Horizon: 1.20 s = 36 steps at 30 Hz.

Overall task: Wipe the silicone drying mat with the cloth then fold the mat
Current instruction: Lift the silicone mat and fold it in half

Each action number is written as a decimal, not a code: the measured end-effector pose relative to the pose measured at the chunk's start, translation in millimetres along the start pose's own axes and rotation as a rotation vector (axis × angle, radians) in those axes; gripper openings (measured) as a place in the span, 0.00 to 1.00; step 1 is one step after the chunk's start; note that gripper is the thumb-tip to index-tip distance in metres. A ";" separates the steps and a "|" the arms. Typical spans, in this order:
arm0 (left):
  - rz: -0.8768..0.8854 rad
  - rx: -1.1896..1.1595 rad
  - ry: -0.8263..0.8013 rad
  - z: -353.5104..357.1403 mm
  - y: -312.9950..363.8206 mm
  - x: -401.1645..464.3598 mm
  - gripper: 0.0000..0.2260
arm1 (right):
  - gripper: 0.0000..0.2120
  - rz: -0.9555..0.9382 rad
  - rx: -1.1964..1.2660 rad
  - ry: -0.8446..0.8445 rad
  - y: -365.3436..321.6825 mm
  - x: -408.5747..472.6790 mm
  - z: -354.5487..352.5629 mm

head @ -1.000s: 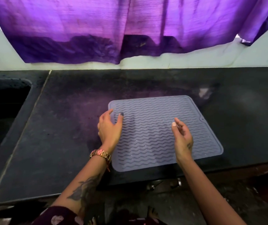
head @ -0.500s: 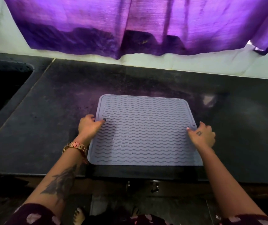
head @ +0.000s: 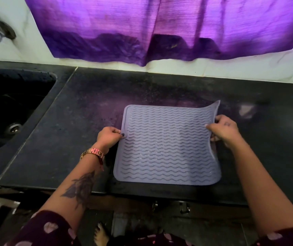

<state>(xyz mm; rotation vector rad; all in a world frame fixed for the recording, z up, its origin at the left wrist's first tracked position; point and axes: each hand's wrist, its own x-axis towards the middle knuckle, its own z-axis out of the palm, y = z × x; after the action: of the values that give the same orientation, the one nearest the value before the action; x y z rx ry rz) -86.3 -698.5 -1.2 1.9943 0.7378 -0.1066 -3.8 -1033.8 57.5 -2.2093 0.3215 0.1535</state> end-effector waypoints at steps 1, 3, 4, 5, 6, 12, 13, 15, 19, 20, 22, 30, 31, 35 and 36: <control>0.000 0.001 0.001 -0.4 -1.0 1.0 0.04 | 0.07 -0.023 0.062 -0.025 -9.6 -3.4 8.8; 0.000 0.000 -0.003 -1.1 -2.5 1.3 0.03 | 0.11 -0.071 0.127 -0.078 -29.0 -11.9 28.0; -0.001 -0.005 -0.009 -1.6 -3.3 1.6 0.03 | 0.12 -0.093 0.144 -0.109 -38.2 -16.3 38.5; -0.003 -0.012 -0.017 -2.4 -4.0 2.0 0.03 | 0.12 -0.111 0.154 -0.143 -46.6 -20.3 49.8; -0.004 -0.020 -0.025 -3.2 -4.4 2.2 0.02 | 0.11 -0.124 0.158 -0.177 -54.6 -25.0 61.5; -0.010 -0.153 -0.110 -6.4 -8.0 2.7 0.05 | 0.22 -0.161 0.054 -0.295 -88.3 -51.0 131.0; -0.009 -0.175 -0.122 -6.8 -9.1 3.1 0.06 | 0.22 -0.165 0.025 -0.308 -91.3 -55.3 140.4; -0.004 -0.200 -0.141 -6.8 -10.5 4.1 0.07 | 0.21 -0.189 -0.034 -0.335 -95.0 -63.4 157.0; -0.009 -0.217 -0.140 -5.7 -12.3 6.3 0.07 | 0.16 -0.250 -0.141 -0.365 -96.9 -77.5 183.4; -0.006 -0.221 -0.144 -5.7 -12.7 6.8 0.07 | 0.15 -0.264 -0.158 -0.378 -95.8 -80.7 189.8; 0.000 -0.220 -0.158 -5.6 -12.8 7.0 0.06 | 0.14 -0.295 -0.231 -0.391 -91.8 -88.0 200.5; -0.009 -0.230 -0.139 -4.6 -12.6 12.9 0.06 | 0.30 -0.234 -0.099 -0.592 -83.3 -82.5 187.8; -0.013 -0.213 -0.141 -5.0 -11.9 13.8 0.05 | 0.31 -0.233 -0.054 -0.488 -81.5 -75.5 173.3; -0.023 -0.126 -0.156 -6.6 -0.9 19.8 0.10 | 0.28 -0.213 -0.295 -0.012 -51.4 -34.3 99.1; -0.016 -0.113 -0.140 -6.6 4.7 21.6 0.11 | 0.31 -0.138 -0.334 -0.066 -41.7 -28.4 84.8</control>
<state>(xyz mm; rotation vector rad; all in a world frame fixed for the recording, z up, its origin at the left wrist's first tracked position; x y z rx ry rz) -67.7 -684.9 -2.0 1.8534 0.6557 -0.2080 -18.9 -937.3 43.7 -2.5407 0.1112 0.2167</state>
